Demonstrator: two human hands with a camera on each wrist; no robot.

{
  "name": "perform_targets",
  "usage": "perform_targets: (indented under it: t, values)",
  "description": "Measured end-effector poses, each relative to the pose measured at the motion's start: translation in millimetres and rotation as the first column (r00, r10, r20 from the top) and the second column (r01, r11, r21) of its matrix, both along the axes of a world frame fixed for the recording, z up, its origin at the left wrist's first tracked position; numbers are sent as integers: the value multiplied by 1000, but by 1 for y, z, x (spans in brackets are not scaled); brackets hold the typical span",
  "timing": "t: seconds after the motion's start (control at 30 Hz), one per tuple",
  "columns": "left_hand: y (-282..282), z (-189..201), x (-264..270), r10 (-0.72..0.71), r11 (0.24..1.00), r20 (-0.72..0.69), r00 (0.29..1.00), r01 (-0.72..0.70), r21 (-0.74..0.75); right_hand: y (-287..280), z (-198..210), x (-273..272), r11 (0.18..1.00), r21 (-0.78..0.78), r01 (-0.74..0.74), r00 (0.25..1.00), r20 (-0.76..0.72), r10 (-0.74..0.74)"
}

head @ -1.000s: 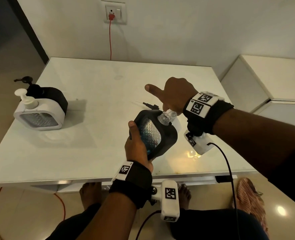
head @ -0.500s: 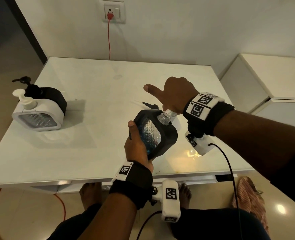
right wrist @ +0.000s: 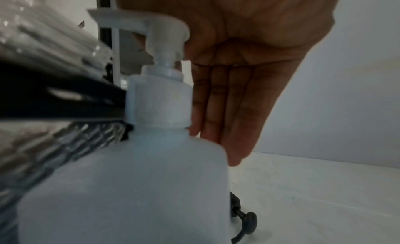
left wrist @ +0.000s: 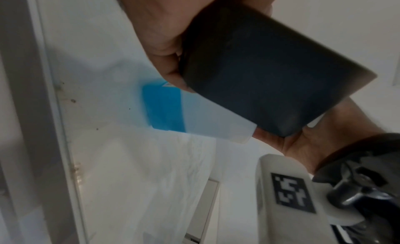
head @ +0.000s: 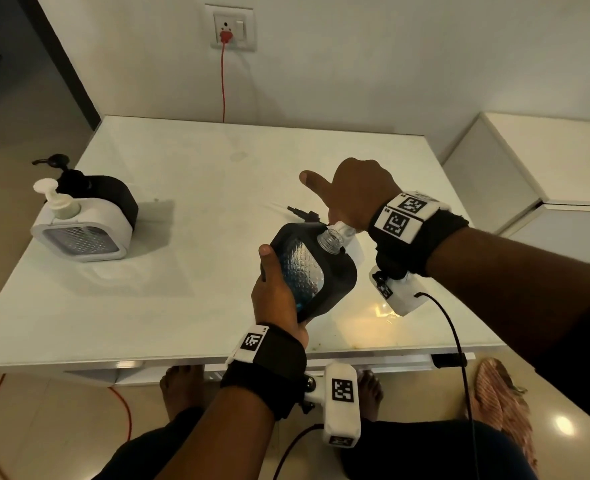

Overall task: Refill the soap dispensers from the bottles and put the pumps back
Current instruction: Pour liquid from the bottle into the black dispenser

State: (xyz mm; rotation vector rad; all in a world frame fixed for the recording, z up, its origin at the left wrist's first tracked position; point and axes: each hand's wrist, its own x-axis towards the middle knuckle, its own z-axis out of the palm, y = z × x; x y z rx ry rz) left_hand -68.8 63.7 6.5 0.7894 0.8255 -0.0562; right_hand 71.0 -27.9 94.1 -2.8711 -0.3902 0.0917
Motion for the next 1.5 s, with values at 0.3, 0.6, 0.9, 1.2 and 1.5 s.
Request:
perform_targets:
  t: [0.3,0.6,0.9,1.2,1.5]
  values:
    - [0,1,2,3,1000,10,1000,-3,-5,-1,-9,1,1000,-3,19,999,42,-19]
    - [0,-1,0,-11,1000,0,1000,11,-5,1,4,2,1000,-21,-13,999,-53,12]
    - [0,-2,0,2,1000,10,1000,-2,-1,0,-8,1,1000,-26,0,999,36,1]
    - [0,-1,1,-10,1000,2,1000,10,-3,0,-2,1,999,-38,-28,1000,9,28]
    - [-1,0,1,-10,1000,-16,1000,10,-3,1,-7,4,999,-40,-13,1000,16,14]
